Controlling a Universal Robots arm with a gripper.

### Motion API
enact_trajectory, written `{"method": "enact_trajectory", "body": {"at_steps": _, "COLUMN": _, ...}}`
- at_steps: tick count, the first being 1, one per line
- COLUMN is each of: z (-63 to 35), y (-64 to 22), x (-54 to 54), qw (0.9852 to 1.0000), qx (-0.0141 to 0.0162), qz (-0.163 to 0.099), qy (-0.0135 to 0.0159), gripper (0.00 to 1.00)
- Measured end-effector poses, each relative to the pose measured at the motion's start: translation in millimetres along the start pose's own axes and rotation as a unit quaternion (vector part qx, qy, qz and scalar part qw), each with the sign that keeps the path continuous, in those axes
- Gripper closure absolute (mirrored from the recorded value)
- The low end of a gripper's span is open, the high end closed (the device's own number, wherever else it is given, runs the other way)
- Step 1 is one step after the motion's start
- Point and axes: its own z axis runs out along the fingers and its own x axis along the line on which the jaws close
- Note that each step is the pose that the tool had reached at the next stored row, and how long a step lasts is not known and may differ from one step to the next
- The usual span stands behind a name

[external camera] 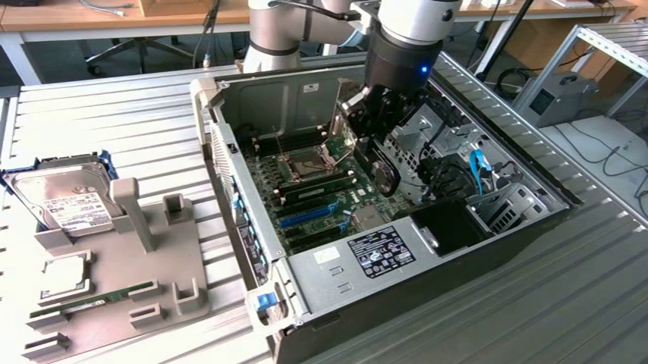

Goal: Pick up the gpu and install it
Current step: 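Insert the gpu into the slot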

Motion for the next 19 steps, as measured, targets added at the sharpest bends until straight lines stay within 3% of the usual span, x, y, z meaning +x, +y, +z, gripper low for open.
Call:
{"method": "enact_trajectory", "body": {"at_steps": 4, "z": 0.0, "y": 0.0, "x": 0.0, "qw": 0.9998, "qx": -0.0005, "qz": -0.020, "qy": 0.0003, "gripper": 0.74}}
{"method": "enact_trajectory", "body": {"at_steps": 19, "z": 0.0, "y": 0.0, "x": 0.0, "qw": 0.9990, "qx": -0.0012, "qz": -0.045, "qy": 0.0008, "gripper": 0.74}}
